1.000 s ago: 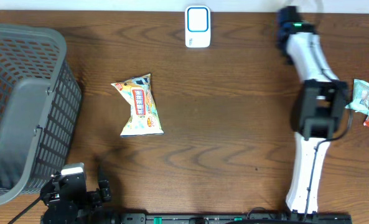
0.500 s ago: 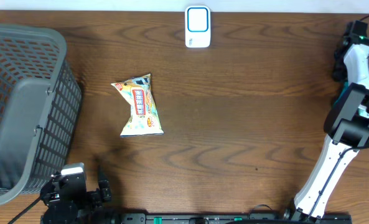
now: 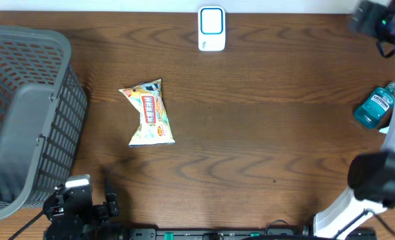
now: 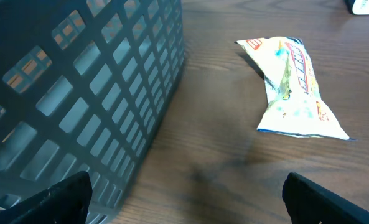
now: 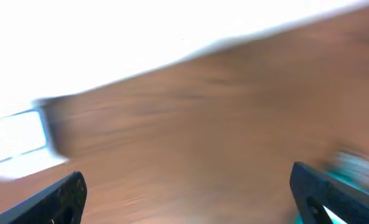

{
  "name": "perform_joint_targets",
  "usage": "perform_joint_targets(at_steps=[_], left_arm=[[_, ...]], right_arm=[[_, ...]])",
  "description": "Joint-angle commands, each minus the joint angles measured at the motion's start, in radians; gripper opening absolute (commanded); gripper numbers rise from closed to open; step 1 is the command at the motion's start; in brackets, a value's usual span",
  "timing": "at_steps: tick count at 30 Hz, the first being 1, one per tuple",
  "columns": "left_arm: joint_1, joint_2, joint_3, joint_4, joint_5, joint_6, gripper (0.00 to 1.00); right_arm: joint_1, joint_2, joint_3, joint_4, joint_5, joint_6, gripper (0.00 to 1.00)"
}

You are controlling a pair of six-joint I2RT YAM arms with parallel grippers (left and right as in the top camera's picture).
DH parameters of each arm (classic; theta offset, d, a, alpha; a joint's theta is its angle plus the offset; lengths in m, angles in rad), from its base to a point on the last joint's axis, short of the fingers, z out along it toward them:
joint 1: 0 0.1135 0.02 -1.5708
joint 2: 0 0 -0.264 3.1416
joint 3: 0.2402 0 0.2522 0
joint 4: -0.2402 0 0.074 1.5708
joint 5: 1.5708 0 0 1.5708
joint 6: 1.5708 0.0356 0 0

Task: Scan the item barcode

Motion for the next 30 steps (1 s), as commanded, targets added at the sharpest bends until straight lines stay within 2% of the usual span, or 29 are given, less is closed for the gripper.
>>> perform_joint_targets(at_steps=[1,3,8,14,19,22,28,30], left_arm=[[0.003,-0.001,0.004,0.0,-0.013,0.014,0.98],[0.003,-0.001,0.004,0.0,-0.013,0.014,0.98],[0.003,-0.001,0.004,0.0,-0.013,0.014,0.98],[0.003,-0.001,0.004,0.0,-0.013,0.014,0.98],[0.003,-0.001,0.004,0.0,-0.013,0.014,0.98],[0.003,-0.001,0.004,0.0,-0.013,0.014,0.98],[0.003,-0.001,0.004,0.0,-0.013,0.014,0.98],[0.003,-0.001,0.004,0.0,-0.013,0.014,0.98]], right_arm=[[0.142,-0.025,0.001,-0.051,-0.485,0.078,0.99],[0.225,-0.021,-0.003,-0.08,-0.499,0.126,0.99],[0.505,0.026,-0.05,-0.062,-0.431,0.128,0.99],[0.797,0.175,-0.065,-0.025,-0.238,0.129,0.99],[0.969,0.308,-0.065,0.058,-0.111,0.134,0.99],[1.048,0.351,-0.065,0.101,0.02,0.164,0.99],[1.207,0.415,-0.065,0.127,0.443,0.203,0.98],[1.238,0.446,-0.065,0.111,0.554,0.22,0.87]])
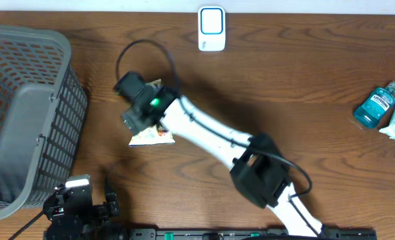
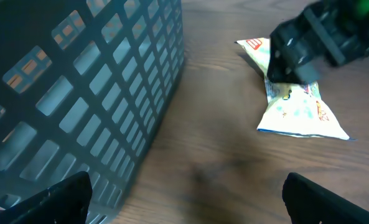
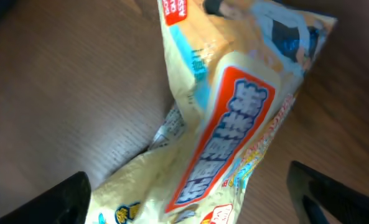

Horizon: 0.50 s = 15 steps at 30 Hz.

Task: Scan the item barcode

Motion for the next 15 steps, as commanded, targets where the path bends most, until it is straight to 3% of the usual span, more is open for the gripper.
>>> perform_joint_targets(at_steps=[1,6,8,11,15], left_arm=[[0.003,-0.001,0.004,0.0,-0.013,0.014,0.98],[0.003,-0.001,0.004,0.0,-0.013,0.014,0.98],[0.003,-0.001,0.004,0.0,-0.013,0.014,0.98],[0.003,-0.001,0.004,0.0,-0.013,0.014,0.98],[0.003,-0.001,0.004,0.0,-0.013,0.014,0.98]], right_arm=[[0.057,0.064,0.003,-0.029,0.354,0.058,0.79],[0.082,0.13,0.002,-0.076,0.447,0.105,0.33],[0.076,0.141,0.002,-0.084,0.445,0.105,0.27],[0.062,0.142,0.002,-0.109,0.42,0.105,0.01],[0.034,0.125,0.003,-0.207,0.421,0.145,0.01]])
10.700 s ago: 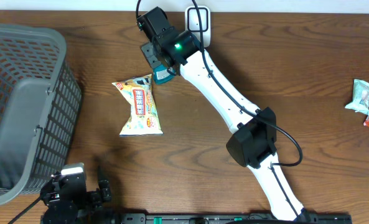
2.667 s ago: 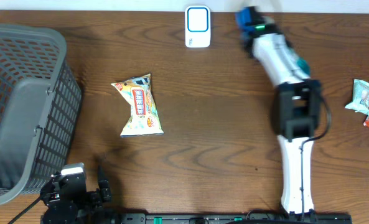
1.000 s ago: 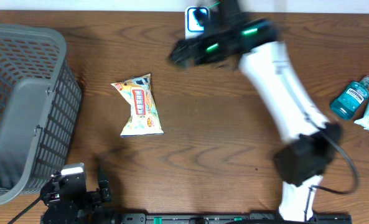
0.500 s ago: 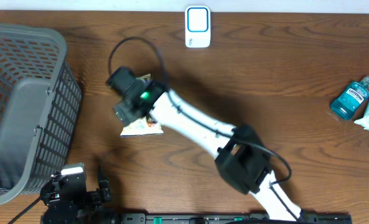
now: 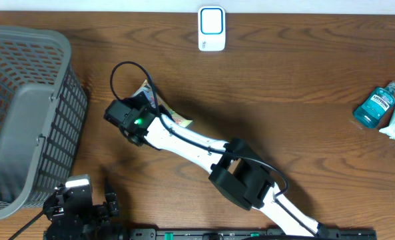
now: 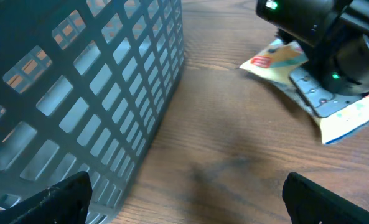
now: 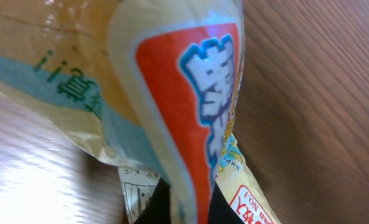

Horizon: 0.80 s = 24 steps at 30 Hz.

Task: Scan the item barcode

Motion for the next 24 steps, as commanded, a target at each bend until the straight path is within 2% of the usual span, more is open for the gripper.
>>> perform_joint_targets(at_steps=[1,4,7,10,11,15,19,22,24], left_arm=[[0.003,-0.001,0.004,0.0,-0.013,0.014,0.98],[0.003,-0.001,0.004,0.0,-0.013,0.014,0.98],[0.003,-0.001,0.004,0.0,-0.013,0.014,0.98],[0.003,-0.001,0.004,0.0,-0.013,0.014,0.98],[0.003,-0.001,0.004,0.0,-0.013,0.014,0.98],[0.003,-0.001,0.004,0.0,-0.013,0.014,0.98],[0.003,-0.001,0.004,0.0,-0.013,0.014,0.98],[0.003,-0.001,0.004,0.0,-0.013,0.014,0.98],[0.003,-0.001,0.004,0.0,-0.013,0.014,0.98]], right_arm=[[-0.047,-0.002,-0.011,-0.093,0.007,0.066,0.01],[-0.09,-0.035,-0.011,-0.205,0.003,0.134,0.01],[-0.174,-0.112,-0.011,-0.289,-0.143,0.097,0.01],[-0.262,-0.186,-0.011,-0.272,-0.483,-0.113,0.01],[-0.332,-0.229,-0.011,-0.269,-0.787,-0.301,0.01],[-0.473,-0.268,-0.011,-0.367,-1.269,-0.67,0.01],[-0.579,-0.26,-0.021,-0.505,-1.505,-0.866,0.01],[-0.629,-0.259,-0.054,-0.579,-1.605,-0.998,0.01],[-0.647,-0.259,-0.084,-0.583,-1.595,-1.049,0.07]])
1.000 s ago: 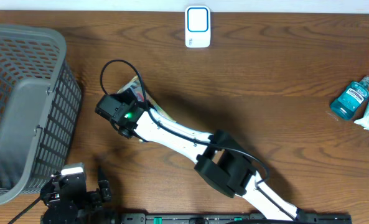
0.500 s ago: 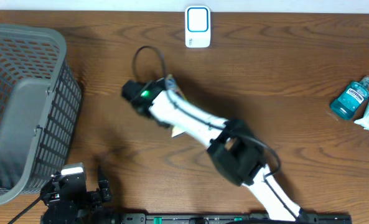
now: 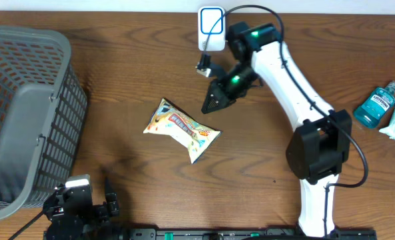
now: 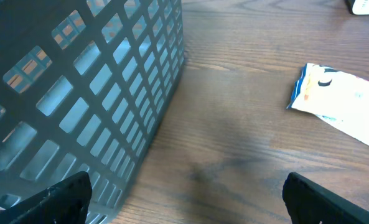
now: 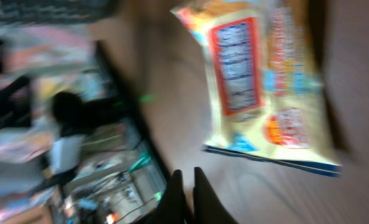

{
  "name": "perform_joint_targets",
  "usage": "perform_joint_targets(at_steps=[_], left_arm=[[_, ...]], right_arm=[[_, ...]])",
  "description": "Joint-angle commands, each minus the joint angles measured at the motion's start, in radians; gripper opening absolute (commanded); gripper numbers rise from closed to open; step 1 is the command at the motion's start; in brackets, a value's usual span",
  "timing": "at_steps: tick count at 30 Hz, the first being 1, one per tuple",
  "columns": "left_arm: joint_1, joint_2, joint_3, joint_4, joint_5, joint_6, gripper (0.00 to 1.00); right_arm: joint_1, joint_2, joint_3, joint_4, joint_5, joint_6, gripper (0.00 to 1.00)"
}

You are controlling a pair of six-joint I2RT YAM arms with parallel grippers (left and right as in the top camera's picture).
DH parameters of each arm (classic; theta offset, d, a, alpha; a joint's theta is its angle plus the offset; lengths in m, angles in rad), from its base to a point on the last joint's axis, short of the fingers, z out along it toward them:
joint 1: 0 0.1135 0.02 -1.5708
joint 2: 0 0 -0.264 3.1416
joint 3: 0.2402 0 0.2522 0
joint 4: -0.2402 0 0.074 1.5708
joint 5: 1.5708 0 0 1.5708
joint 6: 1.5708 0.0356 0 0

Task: Scan the item barcode

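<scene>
The yellow snack packet (image 3: 182,130) lies flat on the wooden table, its long axis slanting. It also shows in the left wrist view (image 4: 346,115) and, blurred, in the right wrist view (image 5: 265,87). The white barcode scanner (image 3: 211,29) stands at the far edge. My right gripper (image 3: 208,107) hangs between scanner and packet, up and right of the packet, apart from it. Its fingers (image 5: 177,190) are shut with nothing held. My left gripper (image 4: 184,196) rests open at the near left, by the basket.
A grey slatted basket (image 3: 74,127) fills the left side, its wall (image 4: 109,81) close beside my left gripper. A blue mouthwash bottle (image 3: 376,105) and a small packet lie at the right edge. My right arm (image 3: 297,93) spans the table's right half.
The right gripper was at the packet's left end near the basket, the packet close against its fingers. Now it is shut and clear beside the scanner, and the packet lies turned nearer the middle.
The packet first lay lengthwise left of centre, with the right arm off at the right edge. Then the right gripper was over the packet, then at its left end with the packet shifted. Now the packet lies turned and the gripper is away. The left arm stayed put.
</scene>
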Motion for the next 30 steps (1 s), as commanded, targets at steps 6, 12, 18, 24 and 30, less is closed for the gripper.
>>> perform_joint_targets(at_steps=[6,12,18,24,30], left_arm=[[0.003,-0.001,0.004,0.0,-0.013,0.014,0.98],[0.003,-0.001,0.004,0.0,-0.013,0.014,0.98],[0.003,-0.001,0.004,0.0,-0.013,0.014,0.98],[0.003,-0.001,0.004,0.0,-0.013,0.014,0.98],[0.003,-0.001,0.004,0.0,-0.013,0.014,0.98]], right_arm=[[0.031,0.002,-0.095,0.008,-0.132,-0.23,0.82],[0.175,-0.007,-0.095,0.169,0.198,-0.051,0.99],[0.34,-0.007,-0.095,0.318,0.76,0.271,0.99],[0.459,-0.002,-0.147,0.422,0.968,0.358,0.99],[0.521,-0.002,-0.322,0.57,1.157,0.494,0.99]])
